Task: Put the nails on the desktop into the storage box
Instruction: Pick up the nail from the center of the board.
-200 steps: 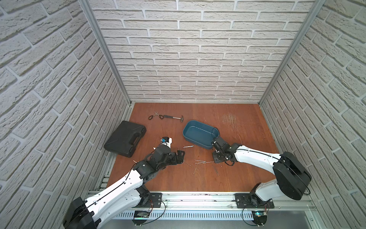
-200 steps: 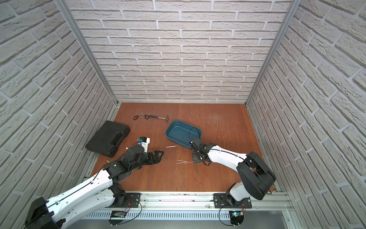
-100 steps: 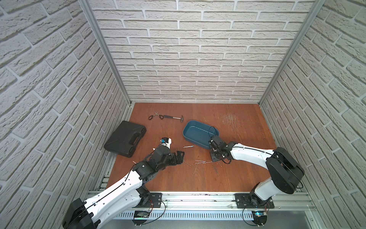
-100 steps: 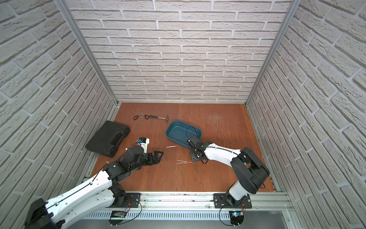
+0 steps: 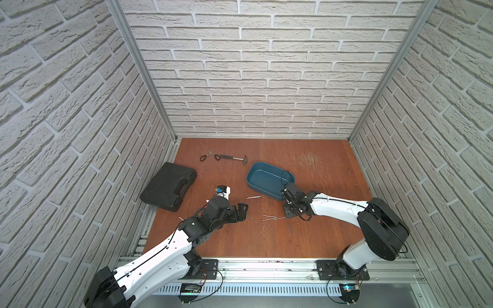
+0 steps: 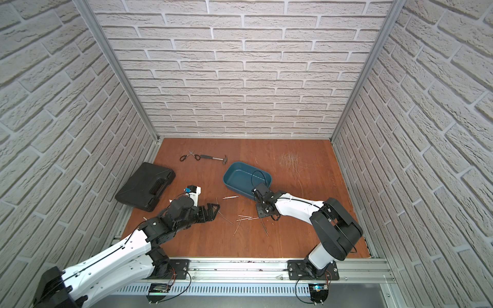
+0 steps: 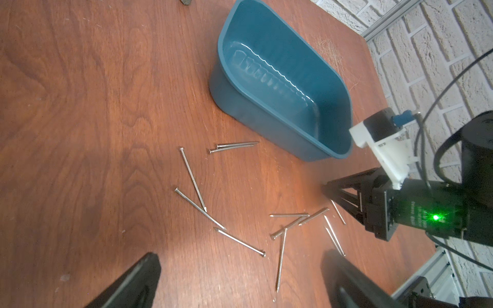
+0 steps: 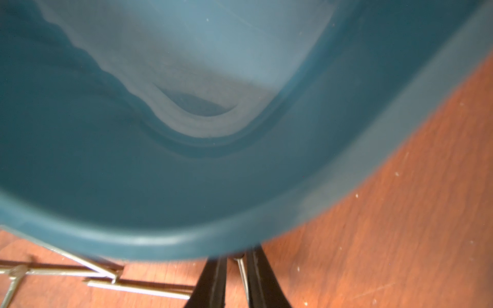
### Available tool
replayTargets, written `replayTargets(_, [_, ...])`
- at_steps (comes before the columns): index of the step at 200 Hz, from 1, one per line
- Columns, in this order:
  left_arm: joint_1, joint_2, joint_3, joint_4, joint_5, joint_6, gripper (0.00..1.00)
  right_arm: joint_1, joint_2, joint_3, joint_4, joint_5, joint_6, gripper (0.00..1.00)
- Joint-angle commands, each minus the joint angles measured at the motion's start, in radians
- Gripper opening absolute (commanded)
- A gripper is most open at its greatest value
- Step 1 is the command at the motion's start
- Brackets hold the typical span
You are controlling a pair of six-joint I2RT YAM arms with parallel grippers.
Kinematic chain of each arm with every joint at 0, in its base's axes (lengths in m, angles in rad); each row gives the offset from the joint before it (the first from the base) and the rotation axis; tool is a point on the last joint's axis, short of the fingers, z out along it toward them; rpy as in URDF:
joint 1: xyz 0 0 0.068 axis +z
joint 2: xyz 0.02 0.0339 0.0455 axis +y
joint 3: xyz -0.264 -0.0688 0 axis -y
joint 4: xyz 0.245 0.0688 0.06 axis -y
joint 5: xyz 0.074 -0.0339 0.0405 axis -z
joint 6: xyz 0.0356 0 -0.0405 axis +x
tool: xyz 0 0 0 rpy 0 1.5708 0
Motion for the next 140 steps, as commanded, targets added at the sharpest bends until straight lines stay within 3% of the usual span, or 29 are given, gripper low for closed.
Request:
replayTargets(1, [-0.004, -0.025, -0.012, 0.009, -0.014, -0.004, 0.98, 0.01, 0.01, -0.022, 0.027, 0.007, 0.011, 0.18])
replayTargets(76, [-0.004, -0.045, -0.022, 0.001, -0.02, -0.012, 0.98, 0.009, 0.001, -0.045, 0.024, 0.014, 0.023, 0.11])
replayTargets(140, [-0.003, -0.034, -0.019, 0.015, -0.015, -0.015, 0.98, 0.011, -0.033, -0.076, 0.018, 0.018, 0.039, 0.16])
